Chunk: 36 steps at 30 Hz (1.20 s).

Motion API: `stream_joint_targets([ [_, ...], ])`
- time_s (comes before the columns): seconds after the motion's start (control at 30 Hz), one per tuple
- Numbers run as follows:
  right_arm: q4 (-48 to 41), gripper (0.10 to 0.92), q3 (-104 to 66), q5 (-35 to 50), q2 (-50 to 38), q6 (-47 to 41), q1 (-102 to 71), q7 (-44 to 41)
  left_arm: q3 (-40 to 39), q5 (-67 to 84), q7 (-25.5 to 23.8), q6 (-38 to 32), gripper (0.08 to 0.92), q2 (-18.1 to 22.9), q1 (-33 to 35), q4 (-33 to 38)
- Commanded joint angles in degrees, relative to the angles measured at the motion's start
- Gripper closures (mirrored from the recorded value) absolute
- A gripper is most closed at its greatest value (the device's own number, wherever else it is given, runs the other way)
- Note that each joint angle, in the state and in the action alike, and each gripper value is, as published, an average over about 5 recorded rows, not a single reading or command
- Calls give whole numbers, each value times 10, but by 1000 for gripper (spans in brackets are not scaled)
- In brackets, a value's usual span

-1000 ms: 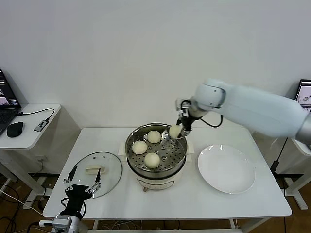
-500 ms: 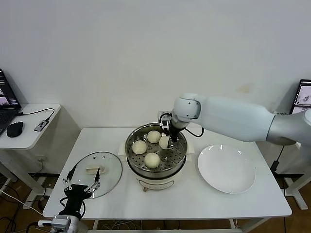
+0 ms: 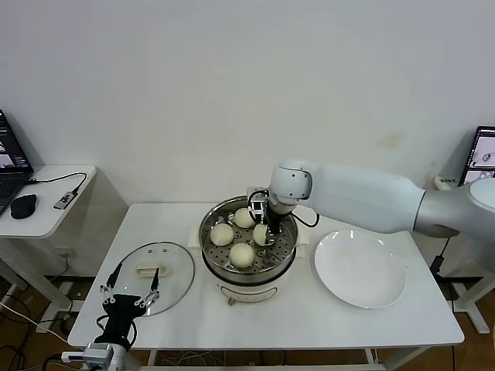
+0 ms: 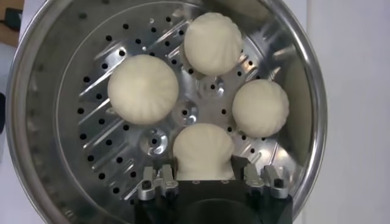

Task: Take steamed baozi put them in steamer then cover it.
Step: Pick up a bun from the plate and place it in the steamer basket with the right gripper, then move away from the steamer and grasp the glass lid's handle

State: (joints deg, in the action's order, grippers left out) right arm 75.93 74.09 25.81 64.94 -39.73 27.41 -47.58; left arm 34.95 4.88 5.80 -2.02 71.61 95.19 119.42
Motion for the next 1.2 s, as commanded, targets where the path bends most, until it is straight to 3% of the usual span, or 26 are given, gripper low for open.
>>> stream_joint_targets([
  [0.03,9,444,-5,-4,-9,-12,-5,4,-1,0,0,0,177,0,0,0],
  [0.37,75,213,-22,-26,-93,-15,23,-4,-3,-1,-2,1,177,-2,-1,3],
  [0.5,117,203,-46,-30,-144,-7,20,18,-5,-3,-3,1,177,-1,0,3],
  [0.8,226,203,-152,67,-278,52,-68,213,-7,-6,-5,1,177,-1,0,1],
  [1.03,277,203,-367,72,-358,170,-302,350,-8,-8,-8,-2,177,3,0,-3],
  [1.2,290,203,-613,5,-348,262,-554,407,-9,-10,-8,-4,177,7,1,-4],
])
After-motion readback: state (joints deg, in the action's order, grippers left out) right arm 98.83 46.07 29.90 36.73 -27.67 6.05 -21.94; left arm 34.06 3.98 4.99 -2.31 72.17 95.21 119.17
